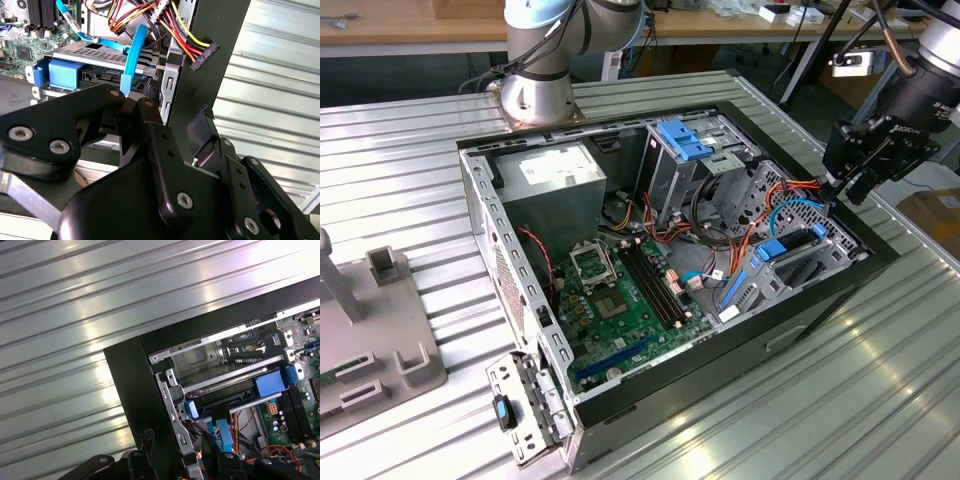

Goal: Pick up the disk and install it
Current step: 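Insert the first disk wire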

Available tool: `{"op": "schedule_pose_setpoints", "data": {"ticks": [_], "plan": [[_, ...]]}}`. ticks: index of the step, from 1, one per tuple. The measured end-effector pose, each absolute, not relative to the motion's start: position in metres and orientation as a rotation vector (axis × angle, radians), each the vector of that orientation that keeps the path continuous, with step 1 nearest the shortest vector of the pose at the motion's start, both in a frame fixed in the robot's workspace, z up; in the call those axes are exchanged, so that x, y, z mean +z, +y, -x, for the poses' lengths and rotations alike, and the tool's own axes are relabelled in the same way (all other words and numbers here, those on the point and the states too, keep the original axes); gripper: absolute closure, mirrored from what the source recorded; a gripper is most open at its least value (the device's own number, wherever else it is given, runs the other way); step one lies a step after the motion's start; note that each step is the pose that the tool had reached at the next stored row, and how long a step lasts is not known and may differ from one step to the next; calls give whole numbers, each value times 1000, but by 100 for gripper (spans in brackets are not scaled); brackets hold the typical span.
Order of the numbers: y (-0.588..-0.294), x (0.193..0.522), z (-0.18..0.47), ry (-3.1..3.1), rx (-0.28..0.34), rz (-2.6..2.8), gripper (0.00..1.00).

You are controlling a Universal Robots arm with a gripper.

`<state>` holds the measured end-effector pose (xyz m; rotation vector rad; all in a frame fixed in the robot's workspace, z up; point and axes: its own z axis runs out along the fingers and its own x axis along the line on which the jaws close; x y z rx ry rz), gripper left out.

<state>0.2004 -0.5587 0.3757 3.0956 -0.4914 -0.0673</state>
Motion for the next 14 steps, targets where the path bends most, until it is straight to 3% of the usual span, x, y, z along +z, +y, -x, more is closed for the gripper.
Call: {"op": "schedule_pose_setpoints", "data": {"ticks": [14], "plan": [[-546, 375, -200, -451, -67, -3102, 50]]}}
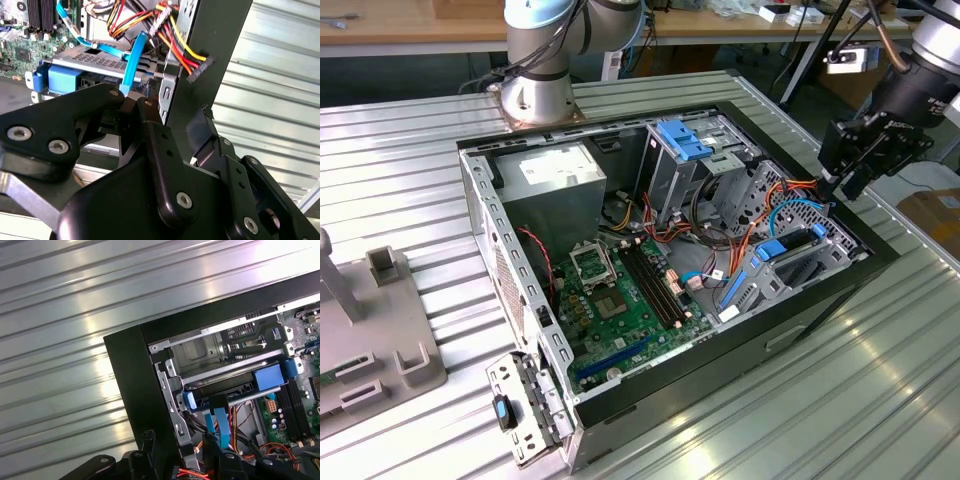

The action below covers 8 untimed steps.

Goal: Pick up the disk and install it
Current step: 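Insert the first disk wire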

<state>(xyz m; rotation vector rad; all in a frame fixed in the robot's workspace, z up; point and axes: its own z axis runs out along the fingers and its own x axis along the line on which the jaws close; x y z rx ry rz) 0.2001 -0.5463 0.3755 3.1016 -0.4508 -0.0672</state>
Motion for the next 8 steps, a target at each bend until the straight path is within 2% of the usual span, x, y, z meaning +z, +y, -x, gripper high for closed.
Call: {"op": "schedule_pose_setpoints", "data": {"ticks": [2, 8], "plan": [[-545, 374, -200, -473, -37, -3101, 50], [-545, 374, -200, -489, -20, -3101, 50]]}}
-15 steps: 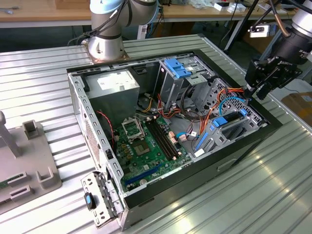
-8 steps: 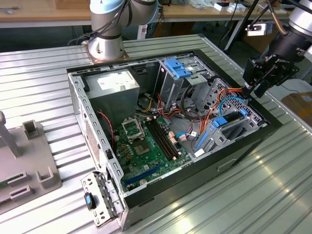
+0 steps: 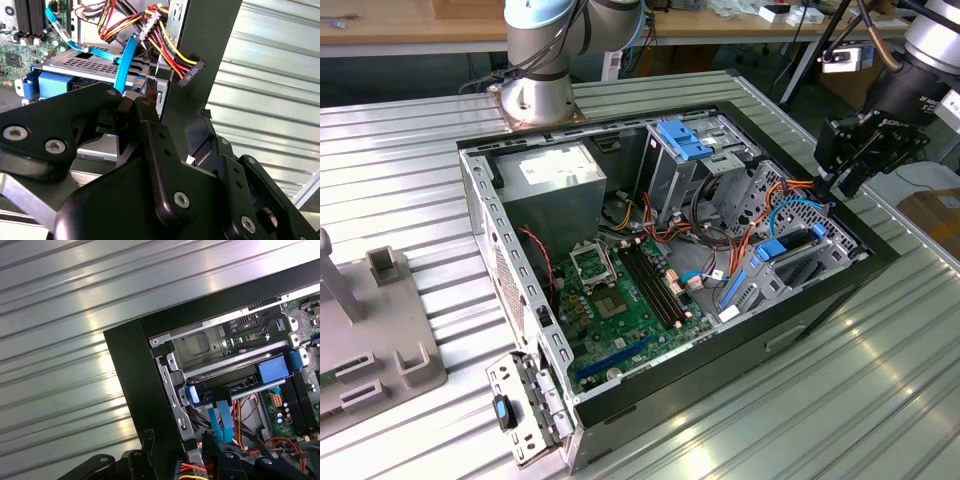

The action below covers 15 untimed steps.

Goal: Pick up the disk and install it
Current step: 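Insert the first disk wire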

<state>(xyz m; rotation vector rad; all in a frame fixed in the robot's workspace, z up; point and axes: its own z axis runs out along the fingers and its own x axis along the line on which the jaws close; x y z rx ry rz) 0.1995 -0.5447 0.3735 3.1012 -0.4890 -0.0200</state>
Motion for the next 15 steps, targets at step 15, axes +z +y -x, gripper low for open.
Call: {"op": "schedule_pose_setpoints", "data": {"ticks": [15], "plan": [[-545, 374, -200, -499, -14, -3100, 60]]}}
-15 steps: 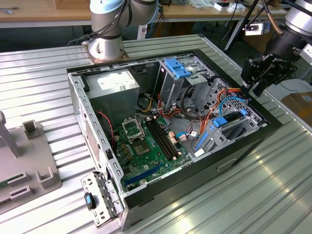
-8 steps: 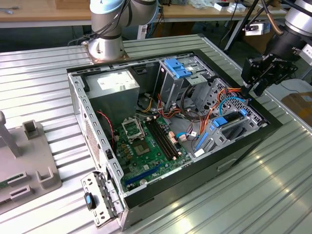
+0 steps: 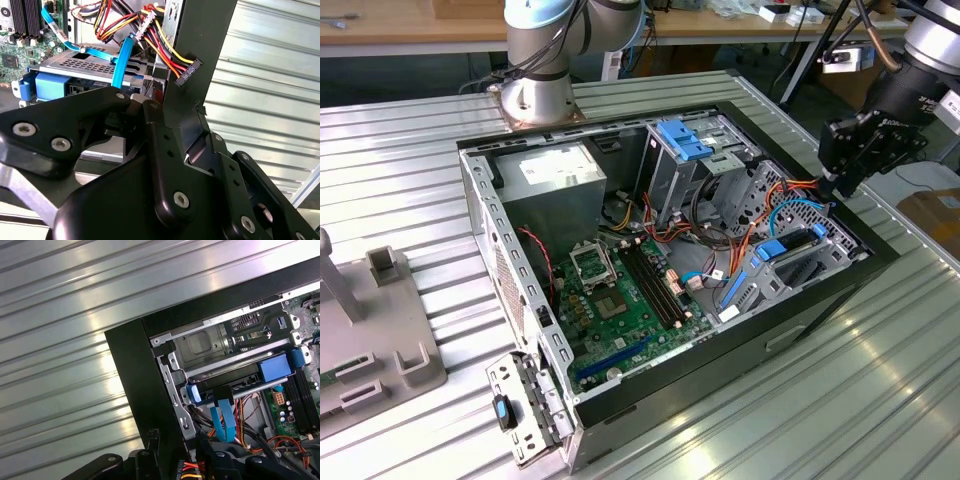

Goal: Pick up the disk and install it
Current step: 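Insert the first disk wire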

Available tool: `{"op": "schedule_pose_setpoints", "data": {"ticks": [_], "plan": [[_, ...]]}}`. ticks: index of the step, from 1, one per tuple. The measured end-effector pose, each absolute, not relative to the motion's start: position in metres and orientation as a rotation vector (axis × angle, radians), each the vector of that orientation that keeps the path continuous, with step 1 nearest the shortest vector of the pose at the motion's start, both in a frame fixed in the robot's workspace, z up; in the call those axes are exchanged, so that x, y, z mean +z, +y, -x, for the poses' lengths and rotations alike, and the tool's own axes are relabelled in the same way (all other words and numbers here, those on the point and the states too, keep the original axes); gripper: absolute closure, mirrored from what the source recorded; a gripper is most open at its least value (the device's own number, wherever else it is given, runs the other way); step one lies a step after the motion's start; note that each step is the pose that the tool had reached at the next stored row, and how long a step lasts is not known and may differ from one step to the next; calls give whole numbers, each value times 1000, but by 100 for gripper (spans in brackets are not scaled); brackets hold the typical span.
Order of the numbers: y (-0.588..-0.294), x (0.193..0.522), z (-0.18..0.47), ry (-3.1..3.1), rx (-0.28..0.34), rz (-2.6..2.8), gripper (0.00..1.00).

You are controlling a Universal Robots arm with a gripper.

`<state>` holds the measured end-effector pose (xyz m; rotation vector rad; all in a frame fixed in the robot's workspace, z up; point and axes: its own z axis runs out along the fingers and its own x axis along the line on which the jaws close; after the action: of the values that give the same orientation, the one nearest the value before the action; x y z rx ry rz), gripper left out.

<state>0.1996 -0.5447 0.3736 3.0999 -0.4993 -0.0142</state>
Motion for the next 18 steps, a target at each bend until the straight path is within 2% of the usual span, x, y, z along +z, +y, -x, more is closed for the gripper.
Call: {"op": "schedule_pose_setpoints", "data": {"ticks": [1, 18], "plan": [[-545, 374, -200, -500, -14, -3100, 67], [-543, 371, -196, -589, -5, -3086, 67]]}}
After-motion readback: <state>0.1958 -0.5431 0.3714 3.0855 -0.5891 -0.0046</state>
